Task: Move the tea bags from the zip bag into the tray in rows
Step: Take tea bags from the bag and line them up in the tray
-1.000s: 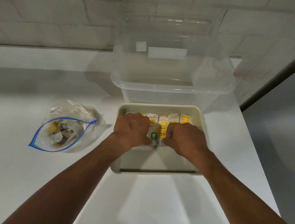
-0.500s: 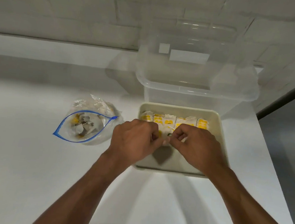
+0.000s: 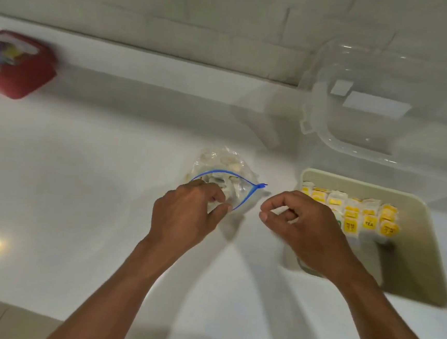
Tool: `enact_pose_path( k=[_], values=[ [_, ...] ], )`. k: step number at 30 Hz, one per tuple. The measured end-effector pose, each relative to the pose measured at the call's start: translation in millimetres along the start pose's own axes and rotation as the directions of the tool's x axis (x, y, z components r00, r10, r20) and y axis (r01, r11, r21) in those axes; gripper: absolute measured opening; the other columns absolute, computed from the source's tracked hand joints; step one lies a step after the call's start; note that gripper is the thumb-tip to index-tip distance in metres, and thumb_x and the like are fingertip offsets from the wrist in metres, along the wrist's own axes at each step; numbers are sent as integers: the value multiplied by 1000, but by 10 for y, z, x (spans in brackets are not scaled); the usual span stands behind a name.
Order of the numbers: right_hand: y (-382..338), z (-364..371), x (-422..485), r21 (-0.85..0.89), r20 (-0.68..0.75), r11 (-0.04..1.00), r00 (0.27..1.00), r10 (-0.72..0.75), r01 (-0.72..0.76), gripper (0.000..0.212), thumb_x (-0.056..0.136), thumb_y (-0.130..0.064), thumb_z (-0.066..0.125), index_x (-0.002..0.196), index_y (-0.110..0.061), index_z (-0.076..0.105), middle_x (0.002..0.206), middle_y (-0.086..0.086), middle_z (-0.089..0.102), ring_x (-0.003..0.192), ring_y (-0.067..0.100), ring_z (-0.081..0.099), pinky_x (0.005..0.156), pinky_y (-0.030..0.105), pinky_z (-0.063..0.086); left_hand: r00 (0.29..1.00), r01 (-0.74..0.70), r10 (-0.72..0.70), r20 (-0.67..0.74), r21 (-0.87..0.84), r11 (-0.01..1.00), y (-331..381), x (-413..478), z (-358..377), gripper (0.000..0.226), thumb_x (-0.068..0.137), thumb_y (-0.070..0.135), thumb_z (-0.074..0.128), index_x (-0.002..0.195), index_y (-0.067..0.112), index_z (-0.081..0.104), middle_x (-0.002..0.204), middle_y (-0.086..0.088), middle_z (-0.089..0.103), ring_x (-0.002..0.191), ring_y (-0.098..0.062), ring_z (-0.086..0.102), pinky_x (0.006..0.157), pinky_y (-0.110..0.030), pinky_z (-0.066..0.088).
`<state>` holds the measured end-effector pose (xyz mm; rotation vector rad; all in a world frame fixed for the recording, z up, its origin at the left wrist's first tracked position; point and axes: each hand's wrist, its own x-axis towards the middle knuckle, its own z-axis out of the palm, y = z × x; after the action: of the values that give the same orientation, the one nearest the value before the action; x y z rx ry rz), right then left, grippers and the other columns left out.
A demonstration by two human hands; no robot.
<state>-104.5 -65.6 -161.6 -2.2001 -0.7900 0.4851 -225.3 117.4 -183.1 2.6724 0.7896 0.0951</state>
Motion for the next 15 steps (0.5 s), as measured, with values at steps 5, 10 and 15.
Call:
enact_pose_path(
  k=[5,10,15],
  values=[
    [-159,370,174,-86,-7,996,1000,27,-27,4,84,-34,71,81,-37,71,87,-25,65,68,-1,61,70,19,46,999,-10,9,47,14,1000,-271,165,49,23,92,55,52,111,45,63,117,17,64,101,-16,64,66,-26,41],
    [-180,716,407,-282,-162,952,984,79,-122,22,87,-45,64,107,-40,70,95,-24,72,88,3,67,84,30,52,995,-90,88,44,37,995,-334,275,162,24,94,49,51,110,38,65,104,14,70,94,-17,66,67,-26,45],
    [-225,892,599,-452,-199,877,977,77,-161,37,91,-56,54,120,-38,66,106,-13,73,100,17,66,85,35,52,991,-136,135,16,146,980,-214,370,290,26,94,47,49,99,29,67,94,6,70,80,-20,67,60,-25,36]
  ],
)
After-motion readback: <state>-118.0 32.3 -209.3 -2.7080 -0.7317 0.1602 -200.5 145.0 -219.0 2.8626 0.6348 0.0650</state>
